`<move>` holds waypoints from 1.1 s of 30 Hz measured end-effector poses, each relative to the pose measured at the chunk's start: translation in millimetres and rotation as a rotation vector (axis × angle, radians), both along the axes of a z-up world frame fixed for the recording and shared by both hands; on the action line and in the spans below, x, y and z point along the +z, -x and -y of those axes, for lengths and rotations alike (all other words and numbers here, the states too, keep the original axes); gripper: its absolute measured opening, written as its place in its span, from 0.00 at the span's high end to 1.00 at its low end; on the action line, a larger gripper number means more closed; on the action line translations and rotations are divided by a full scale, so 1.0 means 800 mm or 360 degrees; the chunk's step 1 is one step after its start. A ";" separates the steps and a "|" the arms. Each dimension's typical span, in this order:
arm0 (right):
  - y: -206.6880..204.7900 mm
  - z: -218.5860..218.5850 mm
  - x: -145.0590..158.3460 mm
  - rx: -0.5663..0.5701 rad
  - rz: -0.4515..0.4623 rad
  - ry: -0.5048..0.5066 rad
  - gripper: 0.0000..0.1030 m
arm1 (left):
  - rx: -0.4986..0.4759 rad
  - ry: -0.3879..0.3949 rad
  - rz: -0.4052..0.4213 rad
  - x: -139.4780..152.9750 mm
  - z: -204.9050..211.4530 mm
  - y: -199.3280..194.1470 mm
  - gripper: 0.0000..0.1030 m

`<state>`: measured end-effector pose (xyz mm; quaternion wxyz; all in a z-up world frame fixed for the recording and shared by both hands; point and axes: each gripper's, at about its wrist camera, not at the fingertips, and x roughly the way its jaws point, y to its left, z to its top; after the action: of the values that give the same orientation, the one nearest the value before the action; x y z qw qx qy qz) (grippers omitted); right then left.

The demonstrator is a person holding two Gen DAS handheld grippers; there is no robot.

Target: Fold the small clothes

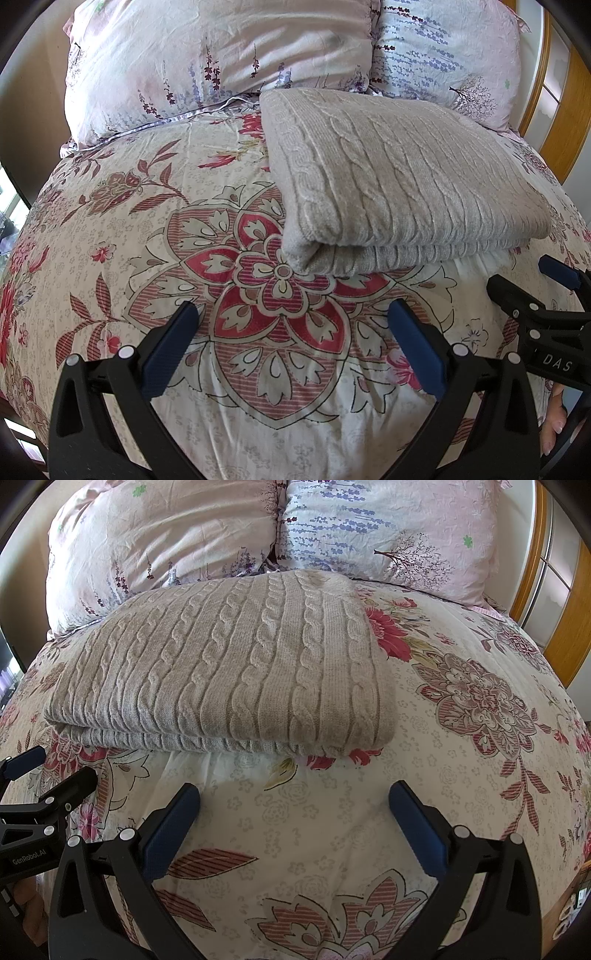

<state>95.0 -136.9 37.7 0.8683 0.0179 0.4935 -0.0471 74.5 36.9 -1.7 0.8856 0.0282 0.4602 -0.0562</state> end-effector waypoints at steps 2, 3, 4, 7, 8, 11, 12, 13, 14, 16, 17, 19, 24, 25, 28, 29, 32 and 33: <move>0.000 0.000 0.000 0.0000 0.0000 0.0000 0.01 | 0.0000 0.0000 0.0000 0.000 0.000 0.000 0.02; 0.000 0.000 0.000 0.0000 0.0000 0.0000 0.01 | 0.0000 0.0000 0.0000 0.000 0.000 0.000 0.02; 0.000 0.000 0.000 0.0000 0.0000 0.0000 0.01 | 0.0001 0.0000 0.0000 0.000 0.000 0.000 0.02; 0.000 0.000 0.000 0.0001 0.0000 0.0000 0.01 | 0.0001 0.0000 0.0001 0.000 0.000 0.000 0.02; 0.000 0.000 0.000 0.0001 0.0000 0.0000 0.01 | 0.0001 0.0000 0.0001 0.000 0.000 0.000 0.02; 0.000 0.000 0.000 0.0001 0.0000 0.0000 0.01 | 0.0002 0.0000 0.0001 0.000 0.000 0.000 0.02; 0.000 0.000 0.000 0.0001 0.0000 0.0000 0.01 | 0.0002 0.0000 0.0001 0.000 0.000 0.000 0.02; 0.000 0.000 0.000 0.0001 0.0000 0.0000 0.01 | 0.0002 0.0000 0.0001 0.000 0.000 0.000 0.02; 0.000 0.000 0.000 0.0001 0.0000 0.0000 0.01 | 0.0002 0.0000 0.0001 0.000 0.000 0.000 0.02; 0.000 0.000 0.000 0.0001 0.0000 0.0000 0.01 | 0.0003 0.0000 0.0001 0.000 0.000 0.000 0.02; 0.000 0.000 0.000 0.0002 0.0000 0.0000 0.01 | 0.0003 0.0000 0.0000 0.000 0.000 0.000 0.02; 0.000 0.000 0.000 0.0002 0.0000 0.0000 0.01 | 0.0003 0.0000 0.0001 0.000 0.000 0.000 0.02; 0.000 0.000 0.000 0.0003 0.0000 0.0000 0.01 | 0.0004 0.0000 0.0001 0.000 0.000 0.000 0.02; 0.000 0.000 0.000 0.0003 0.0000 0.0000 0.01 | 0.0004 0.0000 0.0001 0.000 0.000 0.000 0.02; 0.000 0.000 0.000 0.0003 0.0000 0.0000 0.01 | 0.0004 0.0000 0.0001 -0.001 0.000 0.001 0.02; 0.000 0.000 0.000 0.0004 0.0000 0.0000 0.01 | 0.0004 0.0000 0.0000 -0.001 0.000 0.001 0.02; 0.000 0.001 0.000 0.0004 0.0000 0.0000 0.01 | 0.0004 0.0001 -0.0005 -0.001 -0.001 0.000 0.02; 0.000 0.001 0.000 0.0004 0.0000 0.0000 0.01 | 0.0005 0.0001 -0.0009 -0.001 -0.001 -0.001 0.02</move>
<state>95.0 -137.4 37.8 0.8683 0.0173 0.4936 -0.0461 75.6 37.7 -2.1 0.8844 0.0270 0.4628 -0.0552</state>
